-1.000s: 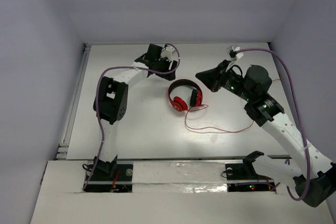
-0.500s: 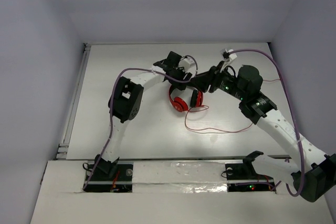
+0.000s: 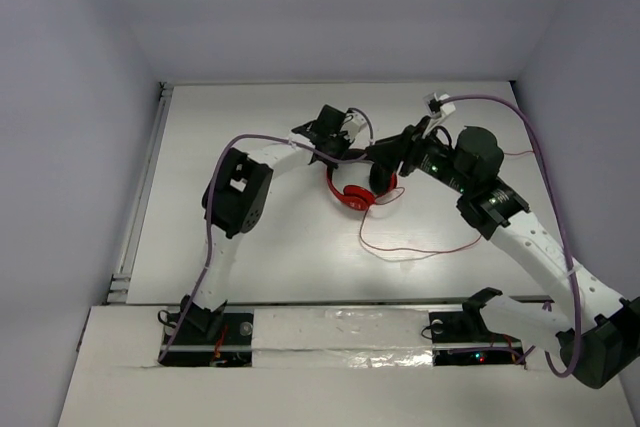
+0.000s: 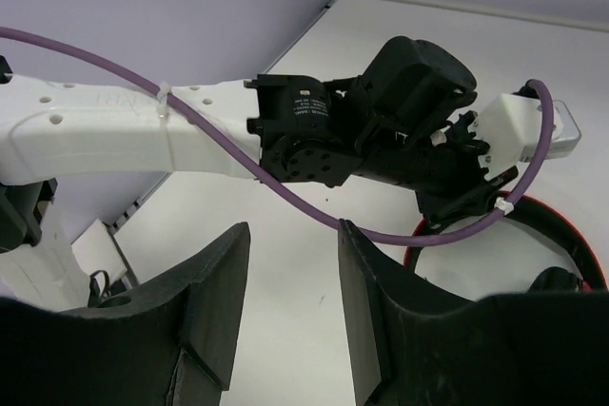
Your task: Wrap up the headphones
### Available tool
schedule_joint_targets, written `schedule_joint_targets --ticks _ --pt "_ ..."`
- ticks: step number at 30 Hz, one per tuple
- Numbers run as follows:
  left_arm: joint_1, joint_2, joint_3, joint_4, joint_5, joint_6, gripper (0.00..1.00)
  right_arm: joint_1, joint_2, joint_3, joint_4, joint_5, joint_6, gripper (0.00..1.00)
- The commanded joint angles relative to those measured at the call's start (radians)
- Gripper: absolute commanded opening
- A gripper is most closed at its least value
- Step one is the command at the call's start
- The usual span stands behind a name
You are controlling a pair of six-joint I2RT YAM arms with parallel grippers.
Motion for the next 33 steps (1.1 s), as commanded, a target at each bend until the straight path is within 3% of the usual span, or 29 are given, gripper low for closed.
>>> schedule_joint_targets --ticks 1,5,6,8,17,20,21,24,27,33 --pt "0.007 -0.006 -0.060 -0.039 -0.088 0.002 0.00 -0.002 -0.036 -0.011 0.071 0.022 0.006 0.48" --pt "0.018 -0.058 -0.093 -0.042 -0.081 -0.019 0.00 -0.002 -0.048 -0.025 0.085 0.086 0.013 0.41" --pt "0.027 -0.079 -0.096 -0.044 -0.079 -0.030 0.00 -0.002 -0.047 -0.028 0.094 0.091 0.016 0.24" --pt "0.036 -0.165 -0.098 -0.060 -0.073 -0.060 0.00 -0.002 -0.032 -0.034 0.114 0.085 0.023 0.03" --pt "0.110 -0.542 -0.056 -0.208 -0.074 -0.194 0.00 -0.002 0.022 -0.003 0.182 -0.021 0.044 0.00" --pt "0.174 -0.659 -0.043 -0.226 -0.076 -0.222 0.00 -0.002 0.025 0.015 0.186 -0.053 0.026 0.25" --pt "0.195 -0.679 -0.031 -0.243 -0.065 -0.239 0.00 -0.002 0.027 0.026 0.183 -0.061 0.013 0.46" --pt "0.287 -0.732 0.054 -0.277 0.051 -0.294 0.00 -0.002 0.028 -0.001 0.194 -0.030 -0.045 0.69" --pt "0.332 -0.732 0.185 -0.332 0.102 -0.337 0.00 -0.002 0.065 -0.015 0.206 0.013 -0.083 0.77" --pt "0.341 -0.692 0.391 -0.418 0.169 -0.449 0.00 -0.002 0.223 0.008 0.143 -0.113 -0.163 0.81"
